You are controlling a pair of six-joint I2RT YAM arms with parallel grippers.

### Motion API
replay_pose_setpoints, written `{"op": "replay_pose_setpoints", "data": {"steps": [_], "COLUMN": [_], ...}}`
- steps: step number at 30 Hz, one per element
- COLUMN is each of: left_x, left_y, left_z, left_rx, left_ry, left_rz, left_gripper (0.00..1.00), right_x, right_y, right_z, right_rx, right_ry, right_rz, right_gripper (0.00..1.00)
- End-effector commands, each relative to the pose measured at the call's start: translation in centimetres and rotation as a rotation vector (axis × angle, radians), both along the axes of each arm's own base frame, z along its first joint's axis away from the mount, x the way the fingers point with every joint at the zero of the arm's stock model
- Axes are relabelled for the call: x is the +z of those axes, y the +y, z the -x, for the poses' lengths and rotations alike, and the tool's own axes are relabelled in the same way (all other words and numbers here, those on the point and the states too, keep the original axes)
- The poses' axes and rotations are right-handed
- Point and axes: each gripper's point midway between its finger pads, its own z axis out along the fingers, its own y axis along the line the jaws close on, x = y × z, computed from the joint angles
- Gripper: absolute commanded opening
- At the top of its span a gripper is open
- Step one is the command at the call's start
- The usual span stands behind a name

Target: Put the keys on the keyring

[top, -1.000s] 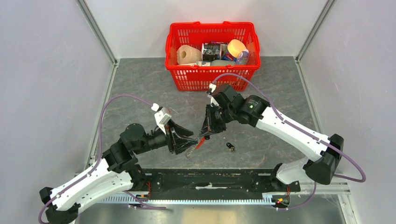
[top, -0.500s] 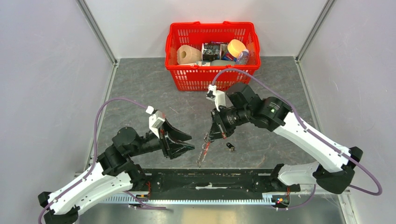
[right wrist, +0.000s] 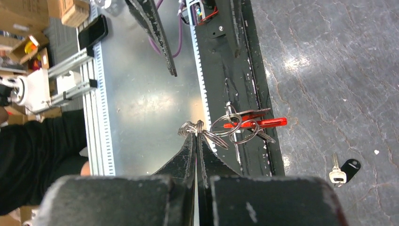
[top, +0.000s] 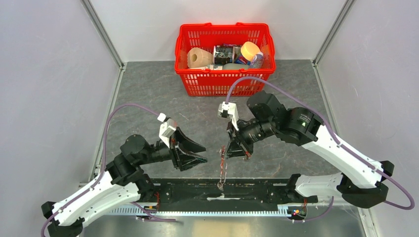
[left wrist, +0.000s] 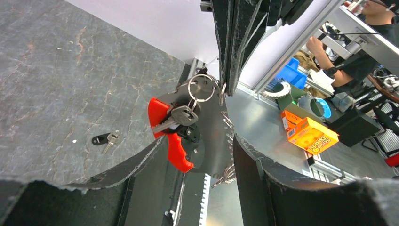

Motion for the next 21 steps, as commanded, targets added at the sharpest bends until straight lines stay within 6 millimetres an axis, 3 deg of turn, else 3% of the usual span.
{"op": "replay_pose_setpoints", "data": {"steps": [1,21], "left_x": [2.0,4.0], "left_y": [-0.6,-1.8], "left_z": [1.3,2.7], "left_rx": [-0.087,-0.225], "left_ry": [-0.013,0.024], "left_rz": [0.089,0.235], "left_gripper": [0.60,0.61], "right_x": [1.7,3.4], "right_y": [0.4,2.5], "right_z": [1.4,1.2], "right_rx": [0.135,0.170], "right_ry": [-0.081,-0.156], "right_rz": [-0.066,-0.102], "right_gripper": [0.00,0.00]}}
